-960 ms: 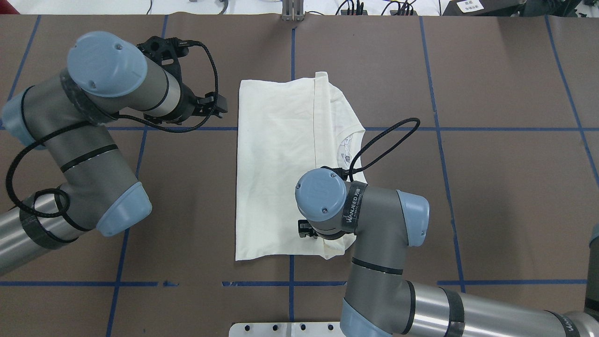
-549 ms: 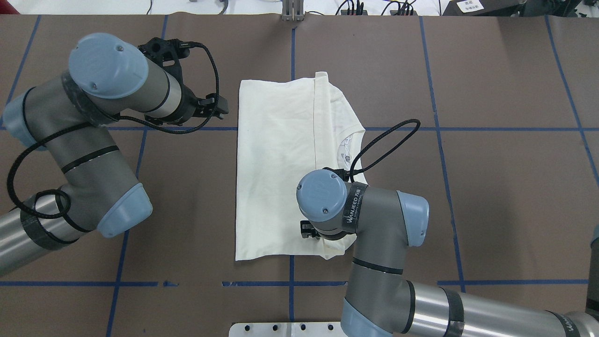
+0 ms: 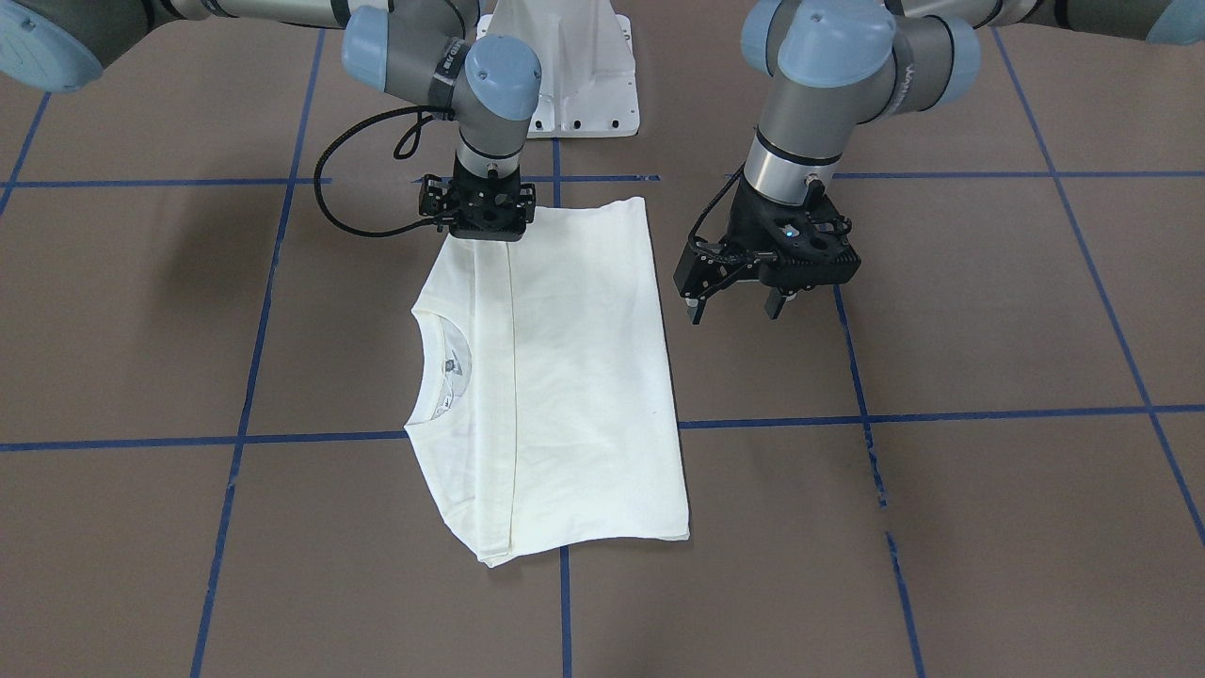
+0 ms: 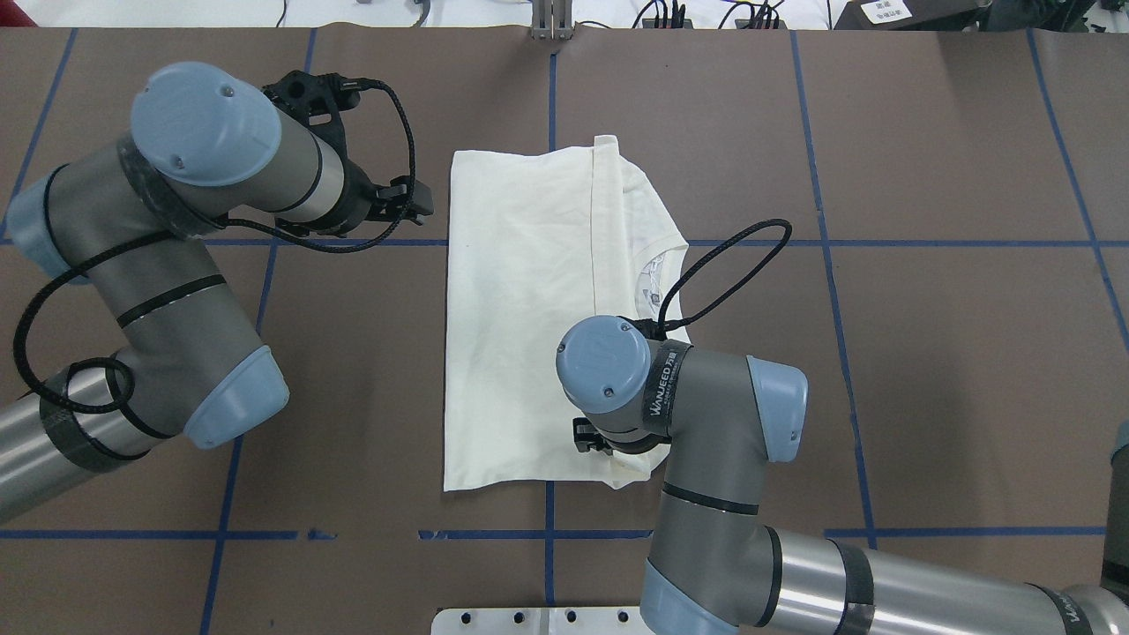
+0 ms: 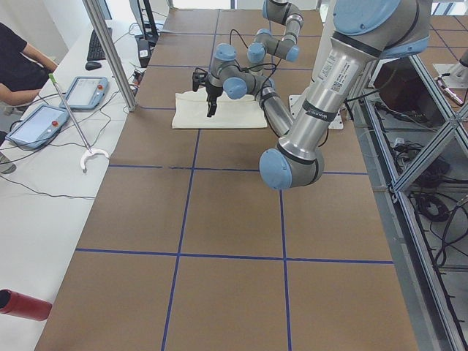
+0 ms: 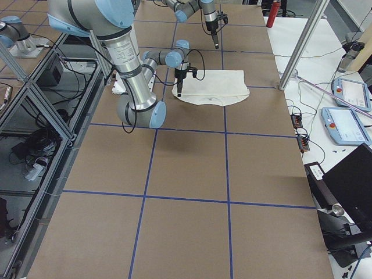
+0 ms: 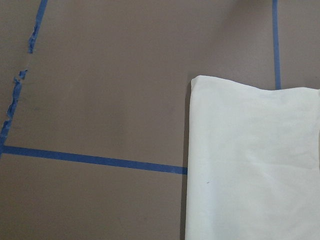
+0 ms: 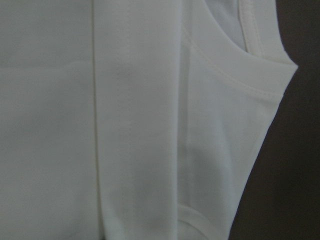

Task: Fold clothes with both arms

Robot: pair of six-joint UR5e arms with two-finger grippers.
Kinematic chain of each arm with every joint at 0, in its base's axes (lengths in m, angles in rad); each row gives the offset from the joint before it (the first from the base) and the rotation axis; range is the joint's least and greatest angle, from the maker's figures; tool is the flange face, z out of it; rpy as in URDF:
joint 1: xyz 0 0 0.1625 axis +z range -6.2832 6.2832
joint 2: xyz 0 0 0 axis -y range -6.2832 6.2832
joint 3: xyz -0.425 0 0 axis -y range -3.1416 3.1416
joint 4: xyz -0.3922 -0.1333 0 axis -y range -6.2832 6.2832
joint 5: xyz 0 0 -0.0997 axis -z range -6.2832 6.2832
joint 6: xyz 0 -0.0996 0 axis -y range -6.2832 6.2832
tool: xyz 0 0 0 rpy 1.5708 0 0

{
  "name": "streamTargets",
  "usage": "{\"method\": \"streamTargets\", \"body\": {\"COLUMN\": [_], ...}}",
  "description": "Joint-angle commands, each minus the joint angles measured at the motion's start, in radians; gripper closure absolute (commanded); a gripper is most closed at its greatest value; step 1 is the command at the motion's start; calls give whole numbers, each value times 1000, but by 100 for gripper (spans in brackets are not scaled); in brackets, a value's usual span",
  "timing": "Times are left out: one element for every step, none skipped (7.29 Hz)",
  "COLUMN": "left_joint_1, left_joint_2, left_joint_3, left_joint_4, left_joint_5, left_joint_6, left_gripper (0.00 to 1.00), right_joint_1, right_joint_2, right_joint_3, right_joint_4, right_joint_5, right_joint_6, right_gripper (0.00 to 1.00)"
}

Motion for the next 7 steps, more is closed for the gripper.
{"method": "streamTargets", "body": {"left_joint_1": [2,8,9,9,11,12,18], "left_joint_2": [0,0,-2,-2,-5,-6,-8], "left_joint_3": [3,5,6,6,6,6,6], "left_joint_4": [-3,-3,-3,-3,-3,-3,-5], "left_joint_5": [-1,1,1,1,-1,-1,-1], "left_joint_6": [-2,-2,-2,-3,-3,-3,-3], "left_gripper": [0,0,0,0,0,0,0], "right_joint_1": [1,4,16,31,39,41,47], "right_joint_2": [-9,-9,-9,-11,-23,-37,-53], "right_joint_3": [-1,1,4,13,19,19,33], "right_joint_4": [-6,-6,-17,-36,-44,-44,-44], "right_joint_5": [1,1,3,3,3,0,0], "right_joint_6": [-5,-5,-6,-26,-49,-49,-54], "right_gripper": [0,0,0,0,0,0,0]}}
